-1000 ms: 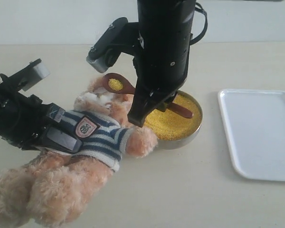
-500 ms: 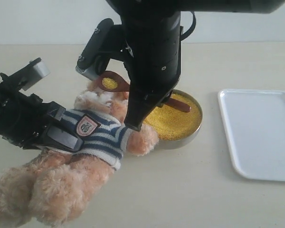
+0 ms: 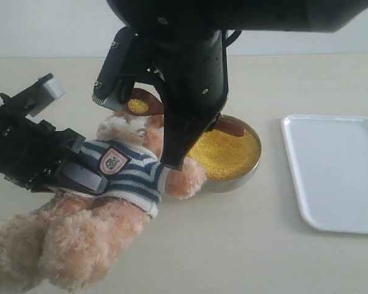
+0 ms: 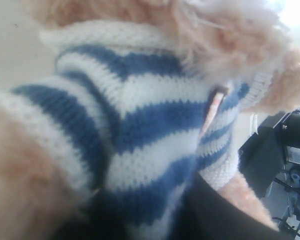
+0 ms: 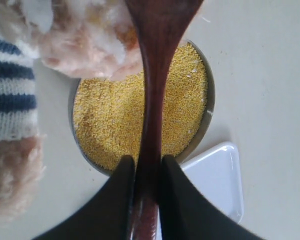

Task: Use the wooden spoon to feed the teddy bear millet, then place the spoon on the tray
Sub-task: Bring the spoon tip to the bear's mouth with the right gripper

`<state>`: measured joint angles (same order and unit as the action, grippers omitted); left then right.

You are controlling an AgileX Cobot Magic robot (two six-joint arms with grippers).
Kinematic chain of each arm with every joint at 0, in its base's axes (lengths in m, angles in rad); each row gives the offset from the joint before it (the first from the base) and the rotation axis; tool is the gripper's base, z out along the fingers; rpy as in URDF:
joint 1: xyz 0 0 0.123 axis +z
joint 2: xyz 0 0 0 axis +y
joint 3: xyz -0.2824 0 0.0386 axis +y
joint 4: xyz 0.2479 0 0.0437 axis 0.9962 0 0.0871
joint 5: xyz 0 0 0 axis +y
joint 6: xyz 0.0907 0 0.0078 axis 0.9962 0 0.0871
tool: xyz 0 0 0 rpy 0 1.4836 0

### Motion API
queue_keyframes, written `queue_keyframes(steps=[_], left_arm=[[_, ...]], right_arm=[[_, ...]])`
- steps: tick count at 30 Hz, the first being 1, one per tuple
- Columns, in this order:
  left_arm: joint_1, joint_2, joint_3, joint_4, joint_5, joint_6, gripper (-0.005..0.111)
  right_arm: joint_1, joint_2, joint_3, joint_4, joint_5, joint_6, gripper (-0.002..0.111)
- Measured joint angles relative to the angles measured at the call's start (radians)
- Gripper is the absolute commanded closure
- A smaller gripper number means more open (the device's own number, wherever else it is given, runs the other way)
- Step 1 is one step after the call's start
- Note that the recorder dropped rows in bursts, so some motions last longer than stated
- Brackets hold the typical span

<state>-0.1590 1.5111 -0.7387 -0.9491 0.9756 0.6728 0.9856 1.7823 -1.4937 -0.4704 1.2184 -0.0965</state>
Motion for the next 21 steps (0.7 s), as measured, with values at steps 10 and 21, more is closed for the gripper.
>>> queue_keyframes(steps=[10,21], left_arm=[[0.000,0.000,-0.016,-0.012,0.004,0.000,0.103],[0.000,0.000,-0.016,-0.016,0.004,0.000,0.103]], right_arm=[[0.016,0.002,0.070,-0.120,0.001,0.022,0.109],[0.081,0.002,0.079,-0.274,-0.001,0.084,0.109]])
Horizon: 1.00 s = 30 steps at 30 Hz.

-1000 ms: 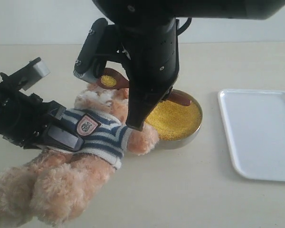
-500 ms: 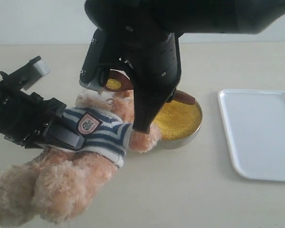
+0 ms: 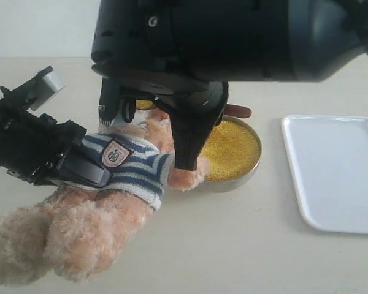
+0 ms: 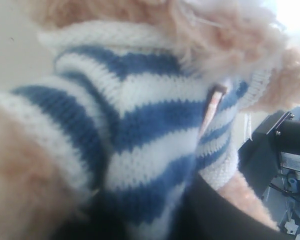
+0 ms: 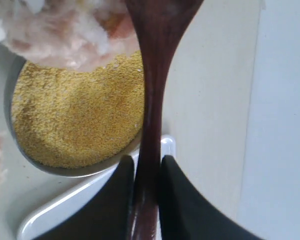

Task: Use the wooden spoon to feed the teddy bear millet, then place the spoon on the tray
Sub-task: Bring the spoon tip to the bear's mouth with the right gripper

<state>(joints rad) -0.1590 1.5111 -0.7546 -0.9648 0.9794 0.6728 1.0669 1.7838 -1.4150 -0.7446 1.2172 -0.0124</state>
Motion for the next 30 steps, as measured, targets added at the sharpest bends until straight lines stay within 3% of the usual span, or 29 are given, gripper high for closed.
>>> queue_keyframes(steps=[18,30], left_arm=[[0.000,0.000,0.000,0.000,0.000,0.000,0.103],[0.000,0.000,0.000,0.000,0.000,0.000,0.103]], right_arm=[[0.060,0.000,0.029,-0.089,-0.002,0.020,0.109],[0.110,0.000,0.130,-0.273,0.002,0.141,0.109]])
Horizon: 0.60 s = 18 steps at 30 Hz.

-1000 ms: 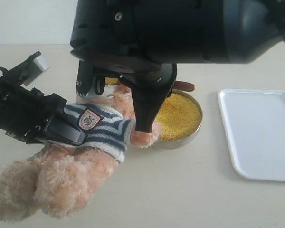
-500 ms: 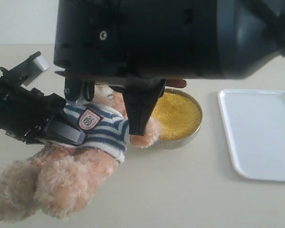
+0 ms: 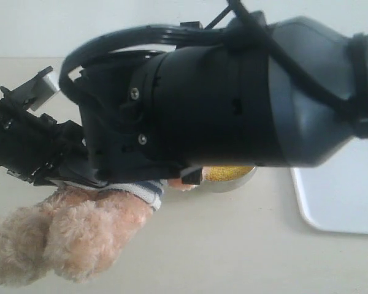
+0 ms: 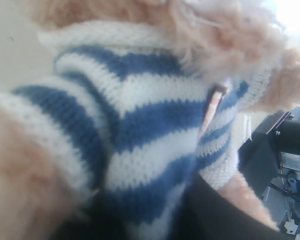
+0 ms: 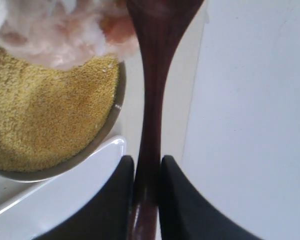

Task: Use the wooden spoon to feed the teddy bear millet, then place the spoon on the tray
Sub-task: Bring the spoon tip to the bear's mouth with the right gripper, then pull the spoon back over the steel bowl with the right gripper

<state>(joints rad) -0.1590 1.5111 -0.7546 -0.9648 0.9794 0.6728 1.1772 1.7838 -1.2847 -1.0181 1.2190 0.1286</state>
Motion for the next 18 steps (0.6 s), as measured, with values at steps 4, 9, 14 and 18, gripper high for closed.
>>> queue_keyframes(steps=[4,9,14,18], left_arm=[[0.000,0.000,0.000,0.000,0.000,0.000,0.103],[0.000,0.000,0.000,0.000,0.000,0.000,0.103],[0.000,0.000,0.000,0.000,0.000,0.000,0.103],[0.000,0.000,0.000,0.000,0.000,0.000,0.103]], right_arm=[[0.009,0.000,0.000,-0.026,-0.001,0.014,0.109],[0.009,0.000,0.000,-0.024,-0.001,0.014,0.109],[0.009,0.000,0.000,0.000,-0.002,0.014,0.109],[0.009,-0.002,0.000,0.025,-0.002,0.012,0.109]])
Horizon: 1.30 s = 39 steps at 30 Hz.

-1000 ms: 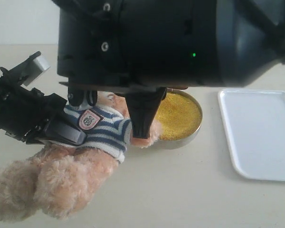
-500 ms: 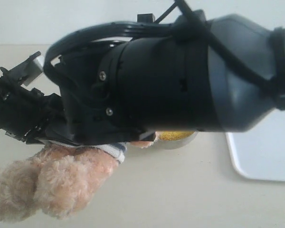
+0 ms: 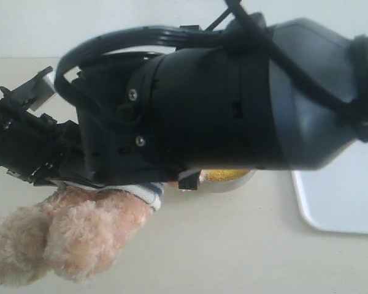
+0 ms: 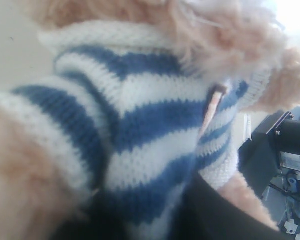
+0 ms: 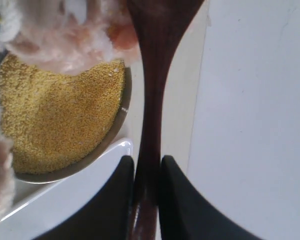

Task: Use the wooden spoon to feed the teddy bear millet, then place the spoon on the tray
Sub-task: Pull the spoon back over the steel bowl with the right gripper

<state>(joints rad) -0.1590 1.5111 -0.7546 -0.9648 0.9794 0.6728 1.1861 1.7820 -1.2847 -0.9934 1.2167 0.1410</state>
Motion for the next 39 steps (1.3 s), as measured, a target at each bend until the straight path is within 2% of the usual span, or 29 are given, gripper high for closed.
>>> queue_keyframes(steps=[9,29,39], left_arm=[[0.000,0.000,0.000,0.000,0.000,-0.001,0.103],[0.000,0.000,0.000,0.002,0.000,-0.002,0.103],[0.000,0.000,0.000,0.003,0.000,-0.002,0.103]], right_arm=[[-0.007,-0.069,0.002,0.050,-0.001,0.000,0.109],[-0.256,-0.148,-0.076,0.455,-0.012,-0.122,0.109],[-0.271,-0.148,-0.077,0.560,-0.065,-0.166,0.109]])
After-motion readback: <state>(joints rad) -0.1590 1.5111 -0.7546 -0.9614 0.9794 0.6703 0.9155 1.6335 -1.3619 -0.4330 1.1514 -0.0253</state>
